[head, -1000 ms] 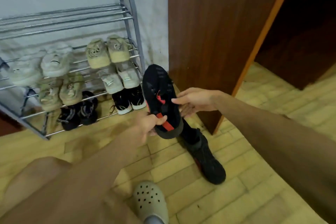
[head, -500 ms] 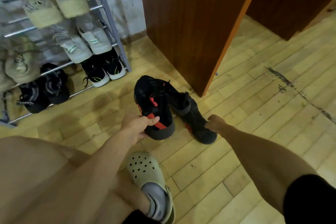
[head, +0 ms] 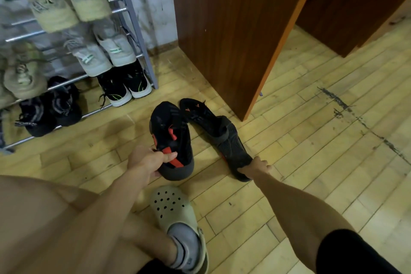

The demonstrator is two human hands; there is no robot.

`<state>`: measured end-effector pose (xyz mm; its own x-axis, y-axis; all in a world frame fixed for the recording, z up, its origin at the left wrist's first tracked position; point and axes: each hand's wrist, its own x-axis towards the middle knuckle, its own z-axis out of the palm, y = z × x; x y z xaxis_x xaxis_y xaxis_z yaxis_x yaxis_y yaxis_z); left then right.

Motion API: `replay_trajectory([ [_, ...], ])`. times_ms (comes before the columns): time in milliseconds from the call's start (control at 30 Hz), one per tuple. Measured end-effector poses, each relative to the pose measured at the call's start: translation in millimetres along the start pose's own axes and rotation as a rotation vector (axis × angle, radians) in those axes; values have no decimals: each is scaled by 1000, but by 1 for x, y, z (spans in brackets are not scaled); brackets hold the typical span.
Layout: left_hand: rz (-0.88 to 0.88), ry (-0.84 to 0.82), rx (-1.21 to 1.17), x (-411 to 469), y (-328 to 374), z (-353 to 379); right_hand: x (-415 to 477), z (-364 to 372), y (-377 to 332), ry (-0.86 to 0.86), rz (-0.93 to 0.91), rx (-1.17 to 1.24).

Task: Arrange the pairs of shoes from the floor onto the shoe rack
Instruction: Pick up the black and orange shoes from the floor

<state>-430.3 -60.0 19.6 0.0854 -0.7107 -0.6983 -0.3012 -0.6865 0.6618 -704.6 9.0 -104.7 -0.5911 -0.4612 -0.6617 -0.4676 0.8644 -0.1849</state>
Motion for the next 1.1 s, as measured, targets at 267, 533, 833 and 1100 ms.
replay_trajectory([
  [267,62,-6,-40,-19,8,-1,-27,-21,2,-436,-8,567],
  [533,48,-43,109,-14,-10,4,-54,-9,10,157,-382,-15],
  [833,49,22,120,-20,-25,-10,-53,30,16,8,-391,-93],
  [1100,25,51,73,-14,-23,-13,-34,43,12,-207,-29,380],
])
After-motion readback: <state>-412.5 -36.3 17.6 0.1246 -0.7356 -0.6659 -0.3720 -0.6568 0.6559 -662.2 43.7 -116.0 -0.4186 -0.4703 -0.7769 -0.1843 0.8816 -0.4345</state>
